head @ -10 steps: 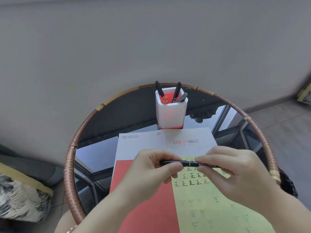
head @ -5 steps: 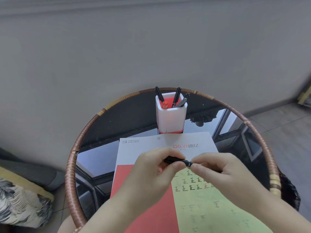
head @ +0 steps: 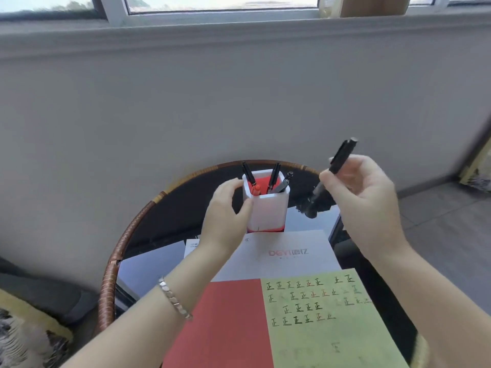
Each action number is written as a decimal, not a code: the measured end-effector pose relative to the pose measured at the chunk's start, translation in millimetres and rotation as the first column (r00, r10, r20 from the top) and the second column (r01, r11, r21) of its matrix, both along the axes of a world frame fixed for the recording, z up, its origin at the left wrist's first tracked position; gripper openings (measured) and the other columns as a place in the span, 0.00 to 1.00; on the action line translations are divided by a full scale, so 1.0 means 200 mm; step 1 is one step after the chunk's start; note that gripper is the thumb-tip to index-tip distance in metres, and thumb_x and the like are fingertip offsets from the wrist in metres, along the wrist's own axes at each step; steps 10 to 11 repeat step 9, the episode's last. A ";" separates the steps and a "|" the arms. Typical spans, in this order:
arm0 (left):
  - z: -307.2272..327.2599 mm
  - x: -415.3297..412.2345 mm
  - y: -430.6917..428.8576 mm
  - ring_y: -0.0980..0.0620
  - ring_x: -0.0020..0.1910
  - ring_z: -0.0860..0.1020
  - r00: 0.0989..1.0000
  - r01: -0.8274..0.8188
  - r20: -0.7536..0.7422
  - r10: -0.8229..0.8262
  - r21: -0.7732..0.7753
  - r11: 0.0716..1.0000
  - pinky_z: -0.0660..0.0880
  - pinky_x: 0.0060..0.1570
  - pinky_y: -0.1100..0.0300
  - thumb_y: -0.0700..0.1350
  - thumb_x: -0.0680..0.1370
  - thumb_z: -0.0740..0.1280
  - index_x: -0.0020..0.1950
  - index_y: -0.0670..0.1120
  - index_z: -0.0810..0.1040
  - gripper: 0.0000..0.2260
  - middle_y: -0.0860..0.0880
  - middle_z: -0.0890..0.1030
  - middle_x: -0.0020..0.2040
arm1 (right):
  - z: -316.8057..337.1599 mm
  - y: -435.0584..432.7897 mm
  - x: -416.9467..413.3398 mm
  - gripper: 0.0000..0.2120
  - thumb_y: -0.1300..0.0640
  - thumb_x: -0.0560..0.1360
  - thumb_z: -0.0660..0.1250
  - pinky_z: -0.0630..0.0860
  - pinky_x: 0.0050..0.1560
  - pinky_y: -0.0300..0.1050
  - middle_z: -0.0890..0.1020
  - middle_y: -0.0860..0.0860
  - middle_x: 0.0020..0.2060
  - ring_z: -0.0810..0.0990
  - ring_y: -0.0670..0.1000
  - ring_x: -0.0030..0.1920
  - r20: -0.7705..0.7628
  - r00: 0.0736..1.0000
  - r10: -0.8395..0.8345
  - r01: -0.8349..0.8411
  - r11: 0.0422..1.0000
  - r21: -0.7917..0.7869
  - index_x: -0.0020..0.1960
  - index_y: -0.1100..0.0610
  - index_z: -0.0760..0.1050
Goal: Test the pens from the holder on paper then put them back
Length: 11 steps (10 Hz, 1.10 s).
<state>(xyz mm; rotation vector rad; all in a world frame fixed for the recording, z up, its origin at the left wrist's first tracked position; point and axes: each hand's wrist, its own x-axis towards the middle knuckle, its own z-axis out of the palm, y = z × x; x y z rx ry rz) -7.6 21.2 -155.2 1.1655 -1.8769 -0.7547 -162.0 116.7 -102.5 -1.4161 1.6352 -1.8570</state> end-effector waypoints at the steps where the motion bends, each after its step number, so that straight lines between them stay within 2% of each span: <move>1: 0.00 -0.03 -0.03 0.58 0.67 0.66 0.996 0.040 0.075 -0.042 0.016 0.999 0.65 0.62 0.64 0.47 0.79 0.62 0.67 0.49 0.70 0.17 0.54 0.70 0.68 | 0.07 -0.11 0.02 0.15 0.67 0.73 0.65 0.74 0.45 0.29 0.79 0.44 0.40 0.79 0.38 0.42 -0.072 0.996 -0.057 0.044 0.986 -0.161 0.47 0.48 0.68; 2: -0.03 -0.05 -0.04 0.58 0.68 0.66 0.996 0.039 0.086 -0.039 0.000 0.999 0.62 0.59 0.68 0.48 0.79 0.61 0.64 0.48 0.75 0.14 0.55 0.69 0.69 | -0.02 -0.25 0.04 0.21 0.69 0.74 0.63 0.75 0.42 0.31 0.80 0.50 0.40 0.81 0.43 0.40 -0.329 0.941 -0.080 0.061 0.996 -0.065 0.62 0.55 0.64; 3: -0.04 -0.04 -0.03 0.58 0.68 0.66 0.999 0.047 -0.009 -0.047 0.030 0.998 0.65 0.65 0.63 0.43 0.80 0.60 0.64 0.47 0.75 0.13 0.54 0.70 0.69 | -0.18 -0.33 0.05 0.19 0.68 0.72 0.65 0.74 0.34 0.41 0.81 0.57 0.37 0.80 0.55 0.34 -0.658 0.733 -0.172 0.163 0.984 -0.075 0.63 0.62 0.68; 4: -0.04 -0.03 -0.04 0.60 0.65 0.67 0.999 0.046 -0.004 -0.045 0.003 0.999 0.64 0.58 0.72 0.42 0.80 0.60 0.63 0.48 0.75 0.13 0.55 0.71 0.67 | -0.24 -0.36 0.07 0.12 0.61 0.72 0.60 0.79 0.35 0.48 0.81 0.55 0.34 0.80 0.57 0.36 -0.752 0.611 -0.250 0.222 0.965 -0.140 0.52 0.64 0.77; 5: -0.03 -0.03 -0.05 0.58 0.65 0.69 0.999 0.035 0.024 -0.035 -0.003 0.999 0.65 0.58 0.69 0.41 0.79 0.61 0.63 0.47 0.76 0.13 0.55 0.72 0.67 | -0.26 -0.39 0.07 0.12 0.58 0.72 0.58 0.76 0.38 0.48 0.82 0.51 0.33 0.79 0.56 0.39 -0.815 0.512 -0.273 0.251 0.954 -0.161 0.43 0.60 0.81; 6: -0.04 -0.03 -0.05 0.58 0.64 0.69 0.999 0.026 0.045 -0.025 -0.019 0.999 0.65 0.52 0.75 0.42 0.80 0.60 0.62 0.48 0.76 0.13 0.58 0.72 0.65 | -0.27 -0.41 0.08 0.09 0.58 0.71 0.63 0.76 0.41 0.49 0.83 0.50 0.30 0.81 0.57 0.40 -0.835 0.483 -0.265 0.263 0.953 -0.150 0.40 0.59 0.82; 7: -0.06 -0.03 -0.05 0.59 0.68 0.66 0.996 0.010 0.086 -0.008 -0.030 0.999 0.62 0.59 0.70 0.44 0.81 0.58 0.66 0.49 0.72 0.14 0.56 0.69 0.69 | -0.27 -0.41 0.08 0.02 0.63 0.65 0.72 0.78 0.41 0.51 0.84 0.50 0.30 0.83 0.59 0.43 -0.868 0.457 -0.193 0.320 0.946 -0.042 0.38 0.59 0.81; 8: -0.03 -0.01 -0.05 0.57 0.68 0.67 0.993 0.051 0.102 -0.057 0.061 0.997 0.65 0.60 0.66 0.45 0.81 0.57 0.67 0.50 0.71 0.15 0.57 0.67 0.71 | -0.22 -0.34 0.08 0.11 0.63 0.66 0.68 0.76 0.47 0.53 0.84 0.52 0.42 0.82 0.57 0.46 -0.799 0.584 -0.144 0.234 0.972 -0.004 0.48 0.60 0.81; 9: 0.02 0.02 -0.07 0.56 0.62 0.72 0.988 0.117 0.081 -0.134 0.186 0.976 0.70 0.54 0.63 0.45 0.80 0.59 0.64 0.50 0.73 0.14 0.57 0.69 0.68 | -0.20 -0.24 0.04 0.08 0.63 0.70 0.64 0.77 0.44 0.49 0.82 0.50 0.40 0.79 0.53 0.43 -0.715 0.694 -0.086 0.170 0.984 0.047 0.45 0.58 0.81; 11: 0.02 0.02 -0.07 0.56 0.62 0.72 0.988 0.117 0.081 -0.134 0.186 0.976 0.70 0.54 0.63 0.45 0.80 0.59 0.64 0.50 0.73 0.14 0.57 0.69 0.68 | -0.20 -0.24 0.04 0.08 0.63 0.70 0.64 0.77 0.44 0.49 0.82 0.50 0.40 0.79 0.53 0.43 -0.715 0.694 -0.086 0.170 0.984 0.047 0.45 0.58 0.81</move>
